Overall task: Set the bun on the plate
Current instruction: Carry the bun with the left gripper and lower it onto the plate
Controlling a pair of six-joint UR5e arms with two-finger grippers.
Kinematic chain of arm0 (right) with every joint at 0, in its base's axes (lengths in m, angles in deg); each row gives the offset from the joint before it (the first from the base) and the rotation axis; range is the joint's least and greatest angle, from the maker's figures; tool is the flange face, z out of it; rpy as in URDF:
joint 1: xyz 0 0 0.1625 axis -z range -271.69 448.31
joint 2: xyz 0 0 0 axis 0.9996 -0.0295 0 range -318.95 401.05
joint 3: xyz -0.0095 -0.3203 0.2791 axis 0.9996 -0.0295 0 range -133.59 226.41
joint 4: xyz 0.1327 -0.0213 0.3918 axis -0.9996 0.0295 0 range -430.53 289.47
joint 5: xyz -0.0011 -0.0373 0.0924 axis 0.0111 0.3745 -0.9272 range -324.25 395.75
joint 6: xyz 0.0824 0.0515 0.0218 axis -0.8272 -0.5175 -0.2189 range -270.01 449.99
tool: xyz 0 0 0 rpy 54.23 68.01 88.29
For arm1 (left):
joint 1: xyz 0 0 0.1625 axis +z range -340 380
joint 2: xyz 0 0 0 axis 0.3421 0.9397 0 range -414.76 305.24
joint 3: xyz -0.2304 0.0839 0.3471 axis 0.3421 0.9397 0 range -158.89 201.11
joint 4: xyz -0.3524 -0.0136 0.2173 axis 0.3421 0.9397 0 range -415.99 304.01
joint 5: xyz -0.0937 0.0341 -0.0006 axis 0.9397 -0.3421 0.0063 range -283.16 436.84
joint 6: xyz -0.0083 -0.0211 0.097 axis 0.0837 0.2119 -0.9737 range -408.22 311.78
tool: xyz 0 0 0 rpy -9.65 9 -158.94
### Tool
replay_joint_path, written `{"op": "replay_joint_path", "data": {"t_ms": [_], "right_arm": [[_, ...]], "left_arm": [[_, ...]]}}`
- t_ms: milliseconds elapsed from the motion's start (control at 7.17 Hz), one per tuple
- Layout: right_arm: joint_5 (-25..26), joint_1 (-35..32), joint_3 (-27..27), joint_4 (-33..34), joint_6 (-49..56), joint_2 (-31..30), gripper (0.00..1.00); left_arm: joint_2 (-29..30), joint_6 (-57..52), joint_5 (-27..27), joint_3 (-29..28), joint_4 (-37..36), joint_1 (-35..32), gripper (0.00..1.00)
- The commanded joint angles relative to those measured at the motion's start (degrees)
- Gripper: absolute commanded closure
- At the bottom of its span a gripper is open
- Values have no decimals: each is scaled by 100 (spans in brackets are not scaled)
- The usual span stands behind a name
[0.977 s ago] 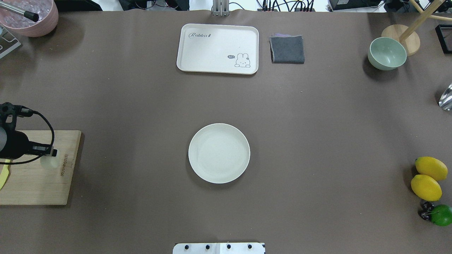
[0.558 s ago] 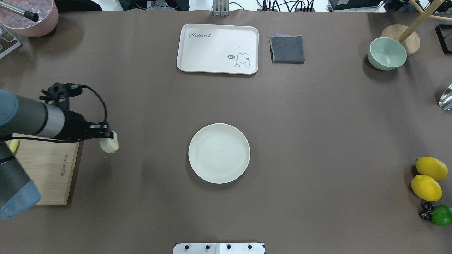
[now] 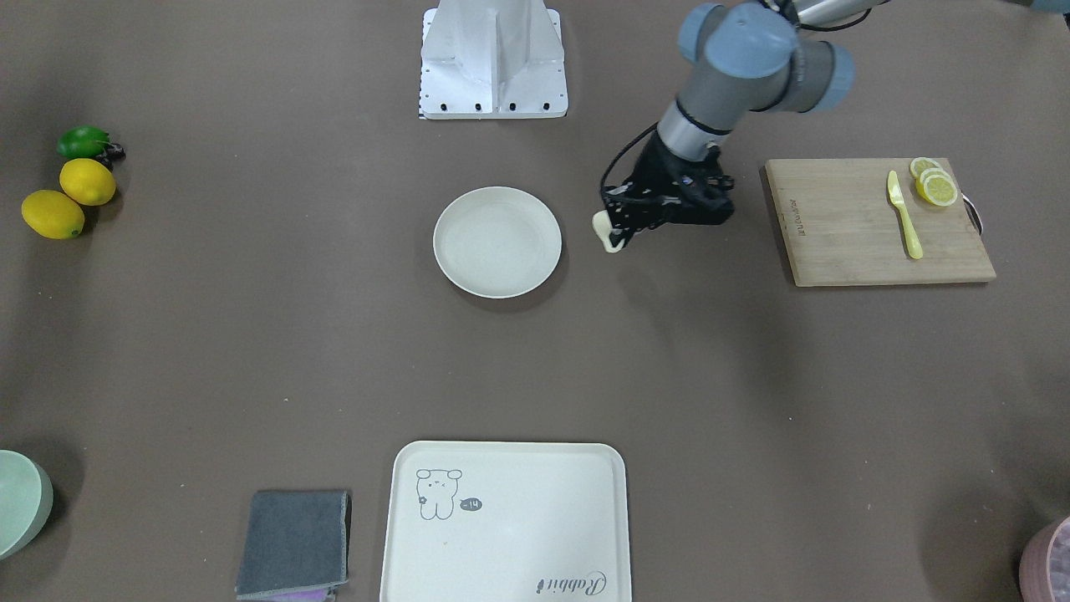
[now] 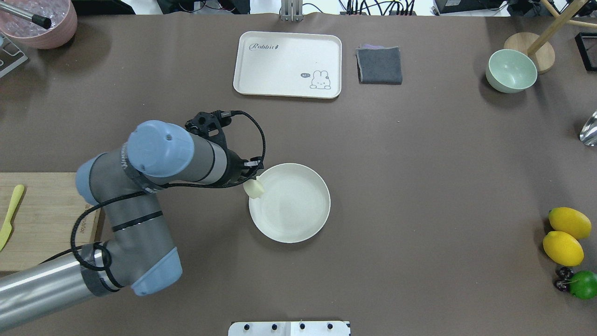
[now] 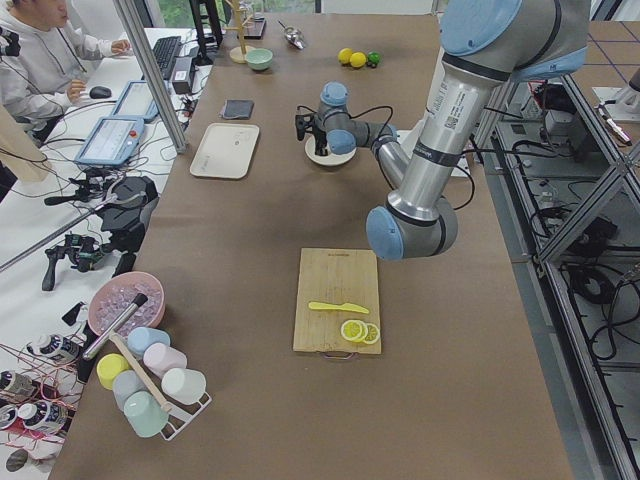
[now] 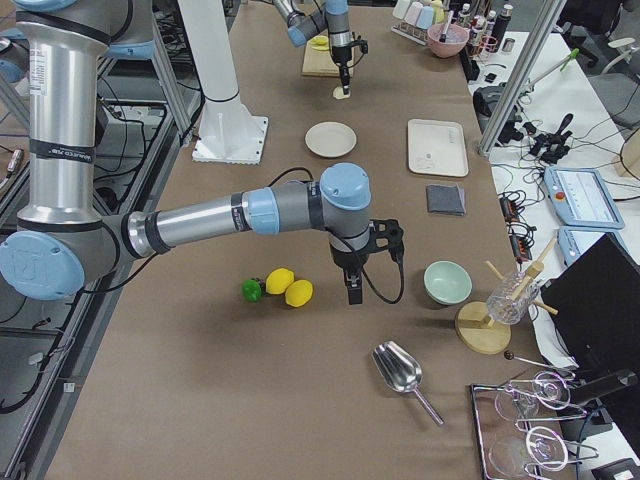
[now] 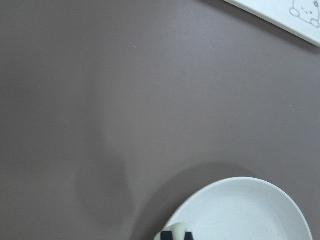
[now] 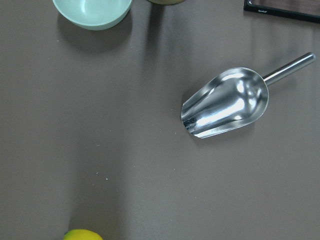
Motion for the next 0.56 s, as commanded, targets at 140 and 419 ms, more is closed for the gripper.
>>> {"op": "replay_joint_path", "data": {"t_ms": [140,419], "right_arm": [[-4,-28,-15,-46,92,-99,0],[13,-37,-24,-37,83,-213,0]], "left_arm": [[273,80,-325,-261,-17,364,3],[194,80,-291,297,-139,330,3]]}}
